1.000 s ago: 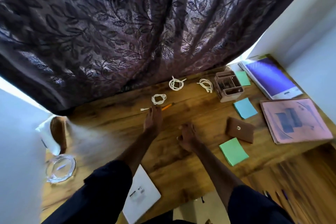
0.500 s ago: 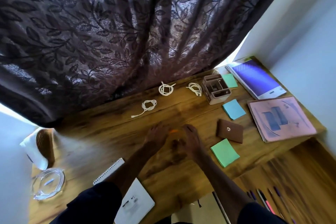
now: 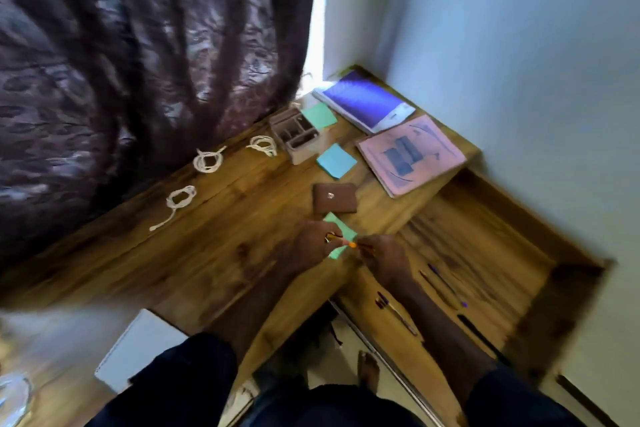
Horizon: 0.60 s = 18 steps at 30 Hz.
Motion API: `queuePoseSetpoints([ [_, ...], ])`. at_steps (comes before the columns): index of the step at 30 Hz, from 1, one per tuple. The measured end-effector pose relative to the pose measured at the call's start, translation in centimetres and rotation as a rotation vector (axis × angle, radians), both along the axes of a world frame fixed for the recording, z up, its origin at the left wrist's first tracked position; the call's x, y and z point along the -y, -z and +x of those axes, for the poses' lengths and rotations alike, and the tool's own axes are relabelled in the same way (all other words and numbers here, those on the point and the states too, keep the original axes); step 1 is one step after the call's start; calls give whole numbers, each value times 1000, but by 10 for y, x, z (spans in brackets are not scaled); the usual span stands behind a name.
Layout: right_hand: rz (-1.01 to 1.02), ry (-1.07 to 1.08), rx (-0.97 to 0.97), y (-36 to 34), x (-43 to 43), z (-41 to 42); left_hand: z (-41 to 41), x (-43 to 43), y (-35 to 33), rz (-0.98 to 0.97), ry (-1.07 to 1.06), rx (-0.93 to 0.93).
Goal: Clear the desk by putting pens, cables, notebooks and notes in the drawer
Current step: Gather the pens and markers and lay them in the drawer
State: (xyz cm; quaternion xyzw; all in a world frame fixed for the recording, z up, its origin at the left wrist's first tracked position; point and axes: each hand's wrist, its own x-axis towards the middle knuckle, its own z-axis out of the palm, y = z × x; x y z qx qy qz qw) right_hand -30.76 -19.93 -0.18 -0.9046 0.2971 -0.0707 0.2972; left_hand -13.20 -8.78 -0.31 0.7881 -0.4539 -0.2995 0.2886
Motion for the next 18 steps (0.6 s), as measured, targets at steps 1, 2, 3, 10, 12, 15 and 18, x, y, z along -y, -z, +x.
queuePoseSetpoints([
  [1, 16, 34, 7, 0, 6, -20, -18, 11, -5, 2, 9, -24],
  [2, 31, 66, 21, 2, 13, -41, -36, 23, -5, 1, 20, -32],
  [3, 41, 96, 37, 2, 19, -60, -54, 35, -4, 12, 39, -27],
  [10, 97, 274, 45, 20, 49, -177, -166, 87, 11, 103, 171, -52],
  [12, 116, 374, 0, 36, 66, -207, -189, 95, 18, 117, 145, -42],
  [15, 149, 492, -82, 68, 93, -249, -208, 99, 33, 166, 167, -45],
  [18, 165, 534, -114, 104, 110, -285, -217, 99, 47, 227, 195, -54],
])
